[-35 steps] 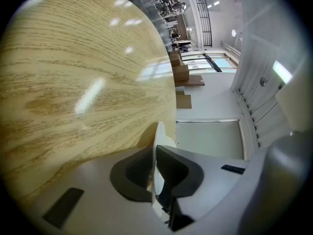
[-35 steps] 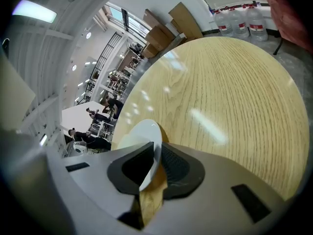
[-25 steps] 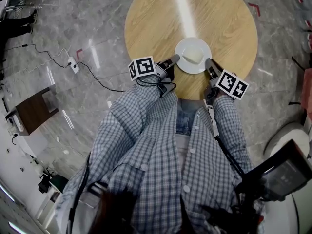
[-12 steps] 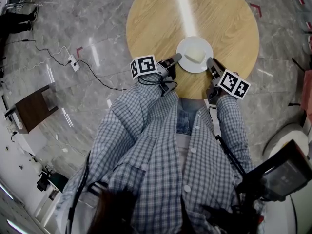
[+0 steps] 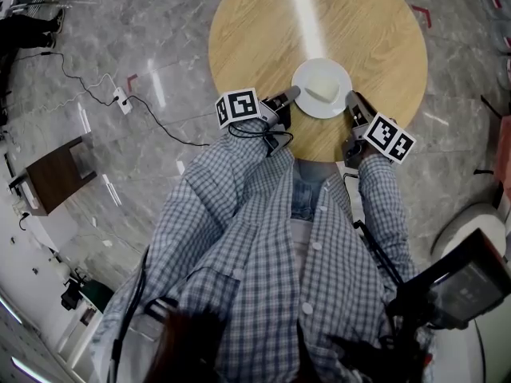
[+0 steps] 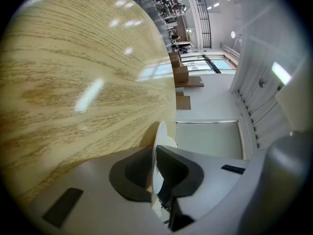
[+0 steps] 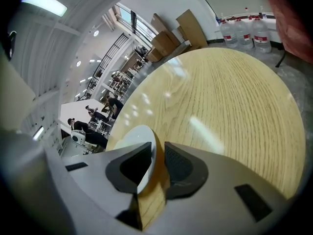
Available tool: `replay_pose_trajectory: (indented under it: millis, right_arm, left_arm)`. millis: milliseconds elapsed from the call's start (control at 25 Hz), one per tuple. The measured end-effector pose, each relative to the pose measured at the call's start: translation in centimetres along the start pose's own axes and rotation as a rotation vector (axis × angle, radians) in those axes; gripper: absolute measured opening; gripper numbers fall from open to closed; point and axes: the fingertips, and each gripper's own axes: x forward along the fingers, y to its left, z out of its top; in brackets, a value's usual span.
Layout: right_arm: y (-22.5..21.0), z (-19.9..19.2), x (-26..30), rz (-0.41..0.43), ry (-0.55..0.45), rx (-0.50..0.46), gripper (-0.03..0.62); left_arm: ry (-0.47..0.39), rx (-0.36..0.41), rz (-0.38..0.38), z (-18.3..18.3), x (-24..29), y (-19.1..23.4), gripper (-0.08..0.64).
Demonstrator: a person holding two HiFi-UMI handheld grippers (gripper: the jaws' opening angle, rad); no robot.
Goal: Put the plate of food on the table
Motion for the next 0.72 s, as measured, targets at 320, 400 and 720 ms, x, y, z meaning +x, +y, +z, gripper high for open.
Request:
replay_pose_trajectory:
  millis: [320,400,720]
  right_arm:
    - [-0.3,0.7,0.0,-0.002,-0.045,0.051,0.064]
    - [-0.3,0.9,0.0,-0.009,-0.059,0.046,0.064]
    - [-1.1,2.1,-0.6,-0.041,-0.136,0.070,0.063]
  left_arm:
    - [0.000,-0.002,-0.003,0.0,0.1,0.0,0.023]
    - [0.001,-0.002,-0.005,0.1,0.1,-0.1,0.023]
    - [-0.001,0.000,-0.003,0.0,0.0,0.0,0.023]
